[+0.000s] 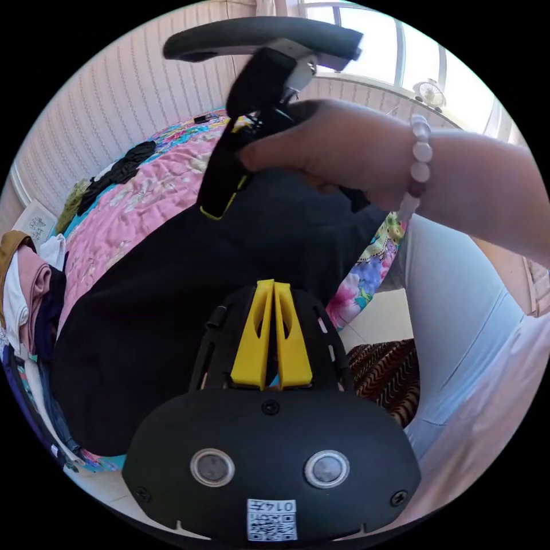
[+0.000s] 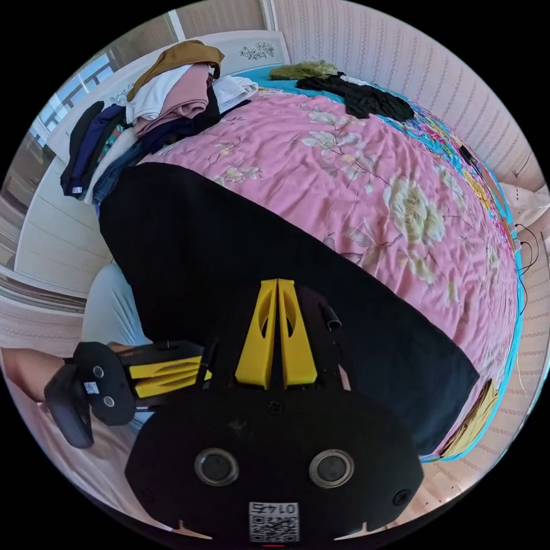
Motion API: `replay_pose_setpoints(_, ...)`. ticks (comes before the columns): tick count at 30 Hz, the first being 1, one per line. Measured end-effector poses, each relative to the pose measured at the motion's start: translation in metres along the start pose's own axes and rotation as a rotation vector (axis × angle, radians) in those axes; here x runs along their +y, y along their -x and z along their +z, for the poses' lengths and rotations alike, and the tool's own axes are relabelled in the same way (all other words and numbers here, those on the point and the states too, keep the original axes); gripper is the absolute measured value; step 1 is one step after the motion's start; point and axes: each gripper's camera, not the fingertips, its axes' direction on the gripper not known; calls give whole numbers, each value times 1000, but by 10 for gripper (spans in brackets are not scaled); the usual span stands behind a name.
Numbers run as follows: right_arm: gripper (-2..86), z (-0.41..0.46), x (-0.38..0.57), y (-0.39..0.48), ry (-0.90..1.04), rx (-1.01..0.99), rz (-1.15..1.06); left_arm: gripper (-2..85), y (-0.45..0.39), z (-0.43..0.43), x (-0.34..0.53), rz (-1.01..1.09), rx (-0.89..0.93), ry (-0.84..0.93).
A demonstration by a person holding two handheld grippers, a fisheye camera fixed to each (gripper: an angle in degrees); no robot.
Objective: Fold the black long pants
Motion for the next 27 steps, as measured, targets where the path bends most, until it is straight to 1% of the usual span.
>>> replay_pose_setpoints(1,-4,15,-14,-1,85,-18,-9,-10,-4,14,-4,9,0,23)
replay_pose_setpoints(2,-5,38,-23,-1,203,-19,-17,-10,-8,18,-5,17,-12,-13)
replay_pose_setpoints(4,-6,25,-21,-1,121,15,-6,-10,-15,23,-12,54,-35,-14)
replay_pose_setpoints(7,-7,-1,-26,2,126,58,-50,-10,-20,31,-27,64,-23,5)
replay_pose_setpoints(9,-7,-21,-33,-4,144,37,-60,-10,-19,33,-38,74,12,23)
replay_pose_setpoints(11,-6,-59,-50,-19,196,-28,-69,-10,-24,27,-51,120,51,36)
replay_pose_setpoints(13,-6,-98,-60,-29,129,4,-62,-10,-28,22,-56,120,65,4)
replay_pose_setpoints(15,-5,-126,-74,-39,102,37,-48,-10,-34,29,-61,122,62,18)
replay_pose_setpoints(17,-5,-129,-95,-52,203,54,-45,-10,-42,53,-70,133,53,84)
replay_pose_setpoints(18,-5,-129,-97,-55,222,50,-50,-10,-45,56,-72,145,46,76)
replay_pose_setpoints(21,-5,-162,-109,-73,233,23,25,-9,-53,67,-88,206,25,92)
replay_pose_setpoints(25,-7,-221,-127,-98,302,-4,31,-9,-55,81,-108,193,76,108)
replay_pose_setpoints(27,-7,-250,-130,-113,308,-24,61,-9,-61,85,-117,247,53,116)
